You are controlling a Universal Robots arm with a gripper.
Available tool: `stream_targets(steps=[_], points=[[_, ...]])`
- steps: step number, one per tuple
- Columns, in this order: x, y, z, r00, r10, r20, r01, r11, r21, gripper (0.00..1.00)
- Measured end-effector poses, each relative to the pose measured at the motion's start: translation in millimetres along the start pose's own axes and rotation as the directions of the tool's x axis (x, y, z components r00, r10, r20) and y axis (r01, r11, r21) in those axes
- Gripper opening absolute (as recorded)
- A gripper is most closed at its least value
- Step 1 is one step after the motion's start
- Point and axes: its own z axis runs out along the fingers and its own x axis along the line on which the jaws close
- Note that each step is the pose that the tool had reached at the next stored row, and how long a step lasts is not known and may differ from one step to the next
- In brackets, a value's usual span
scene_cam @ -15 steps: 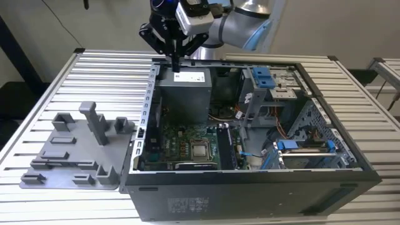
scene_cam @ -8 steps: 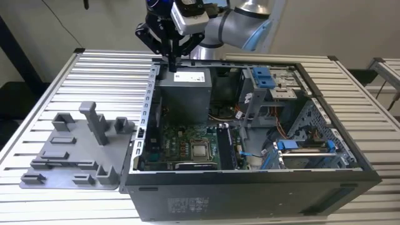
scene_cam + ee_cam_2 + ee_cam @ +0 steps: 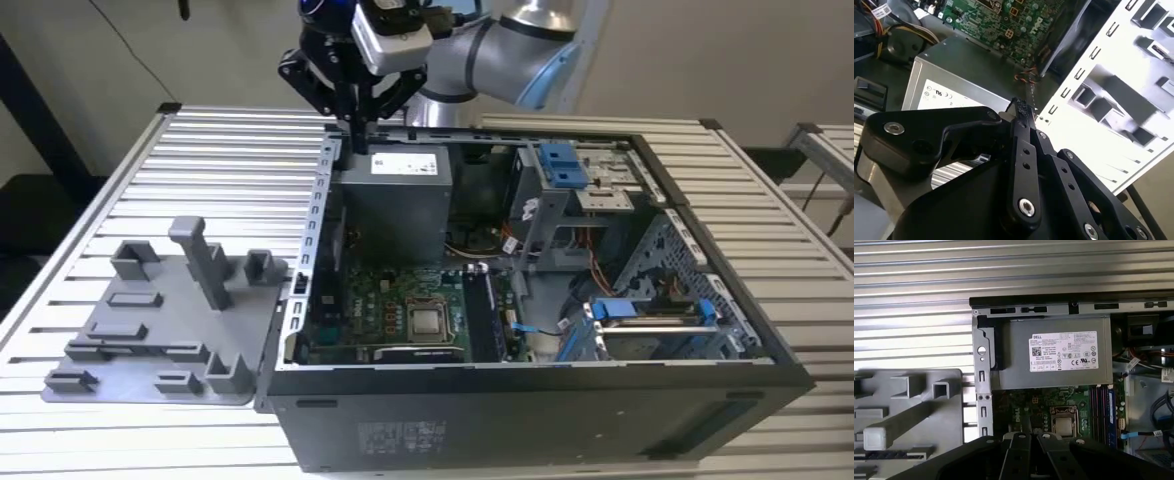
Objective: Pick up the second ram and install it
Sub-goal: 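Reach for the second ram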
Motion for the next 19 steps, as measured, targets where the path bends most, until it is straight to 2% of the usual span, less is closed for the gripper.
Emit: stream_targets(steps=[19], points=[[17.3,-1.3,-0.4,1.0,0.0,0.0,0.0,1.0,0.0,0.11]])
